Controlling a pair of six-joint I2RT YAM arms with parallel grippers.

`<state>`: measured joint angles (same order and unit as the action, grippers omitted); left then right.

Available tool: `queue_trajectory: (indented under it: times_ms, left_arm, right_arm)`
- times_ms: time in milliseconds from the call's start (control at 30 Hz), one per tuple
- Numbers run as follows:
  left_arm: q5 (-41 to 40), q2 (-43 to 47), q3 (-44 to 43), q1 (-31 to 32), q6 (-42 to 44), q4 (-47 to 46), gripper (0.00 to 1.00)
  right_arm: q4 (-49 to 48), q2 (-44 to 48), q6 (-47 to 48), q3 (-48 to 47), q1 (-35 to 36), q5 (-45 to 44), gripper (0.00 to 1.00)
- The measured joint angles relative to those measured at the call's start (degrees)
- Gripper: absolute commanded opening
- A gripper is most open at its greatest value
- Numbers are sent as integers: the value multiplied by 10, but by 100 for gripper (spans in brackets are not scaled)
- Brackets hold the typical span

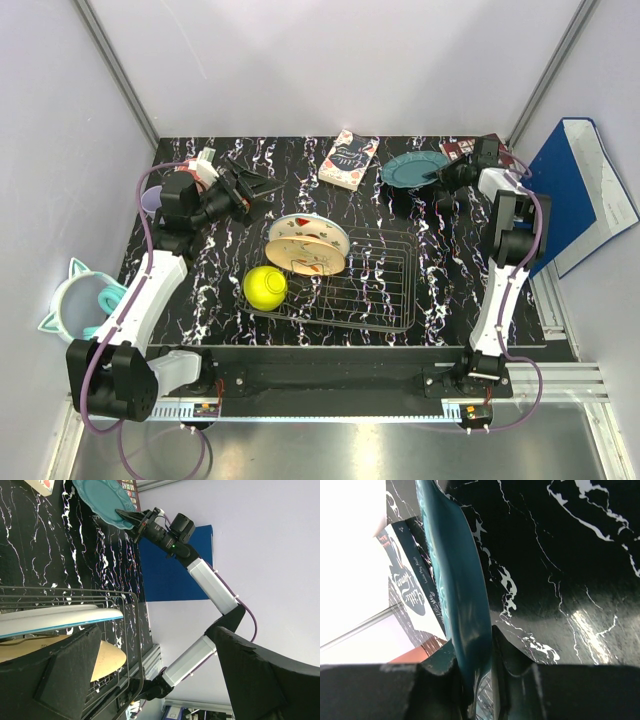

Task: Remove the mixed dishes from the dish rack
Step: Place the plate at the center of the board.

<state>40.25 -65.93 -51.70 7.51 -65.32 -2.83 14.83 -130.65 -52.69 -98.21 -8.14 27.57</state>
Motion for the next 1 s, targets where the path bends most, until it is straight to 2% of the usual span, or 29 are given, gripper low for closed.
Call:
queue_trajectory:
  times_ms: [67, 100, 200, 233, 333, 633, 1000]
  left_arm:
    - [0, 0, 0, 0, 1, 3, 99]
    - [0, 0, 0, 0, 2, 4, 99]
    - [0, 0, 0, 0, 4, 6, 99]
    - [-1, 0, 0, 0, 4, 6, 99]
    - [-1, 0, 0, 0, 4, 6, 99]
    - [-1, 0, 1, 0, 4, 6, 99]
    - [-16, 2, 1, 0, 26, 40, 99]
  right_arm:
    - [6, -5, 0, -8, 0, 2, 7]
    - [9, -6, 0, -10, 0, 2, 22]
    - [9, -6, -2, -10, 0, 4, 41]
    - [10, -6, -2, -10, 0, 6, 51]
    - [20, -6, -2, -7, 2, 5, 60]
    - [66, -5, 8, 5, 3, -2, 73]
    - [242, 71, 101, -35, 4, -123, 74]
